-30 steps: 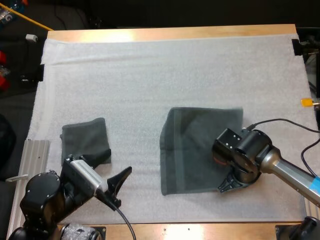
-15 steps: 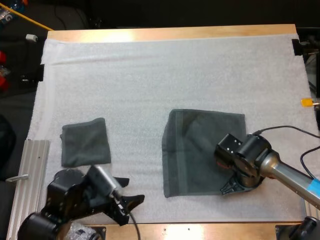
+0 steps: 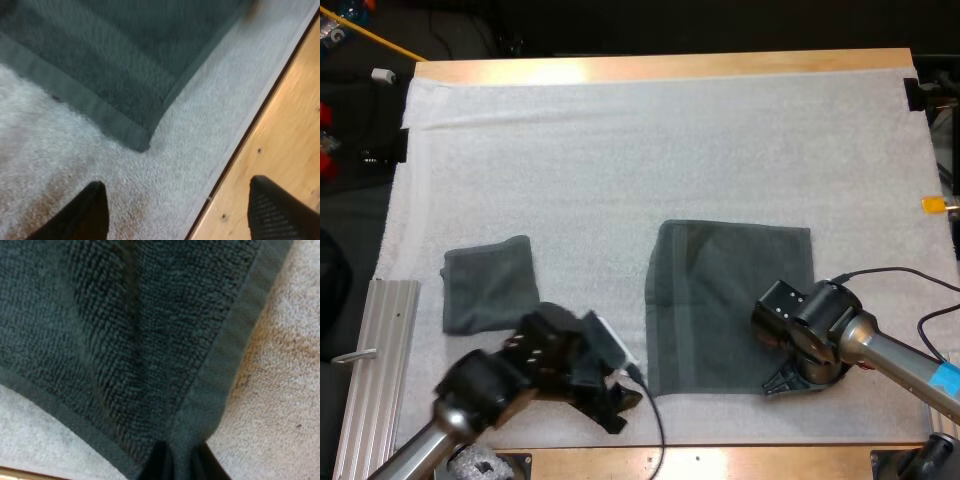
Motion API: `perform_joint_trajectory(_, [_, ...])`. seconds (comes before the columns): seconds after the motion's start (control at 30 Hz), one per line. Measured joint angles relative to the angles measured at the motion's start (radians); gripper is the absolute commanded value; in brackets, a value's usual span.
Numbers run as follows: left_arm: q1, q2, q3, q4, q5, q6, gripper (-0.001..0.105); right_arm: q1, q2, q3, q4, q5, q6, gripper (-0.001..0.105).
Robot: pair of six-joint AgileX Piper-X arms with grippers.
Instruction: Pick towel from pile, fold and stack
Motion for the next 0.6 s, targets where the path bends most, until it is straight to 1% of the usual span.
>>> perform_joint_trajectory(0.17, [-0.128, 0.152, 0.000, -0.080, -0.111, 0.000, 0.058, 0.000, 0.000, 0.000, -0.002, 0.000, 0.007, 0.000])
perform_joint_trajectory(0.27, [-0.169, 0.230, 0.000, -0.137, -0.162, -0.002, 0.058, 0.000, 0.000, 0.000, -0.002, 0.000, 0.008, 0.000])
perform_joint_trajectory(0.33, [-0.176, 0.278, 0.000, -0.177, -0.199, -0.006, 0.058, 0.000, 0.000, 0.000, -0.002, 0.000, 0.008, 0.000])
perform_joint_trajectory(0.43, [-0.175, 0.341, 0.000, -0.224, -0.217, -0.008, 0.058, 0.000, 0.000, 0.000, -0.002, 0.000, 0.008, 0.000])
perform_joint_trajectory(0.6, [-0.175, 0.427, 0.000, -0.272, -0.219, -0.008, 0.058, 0.000, 0.000, 0.000, -0.003, 0.000, 0.008, 0.000])
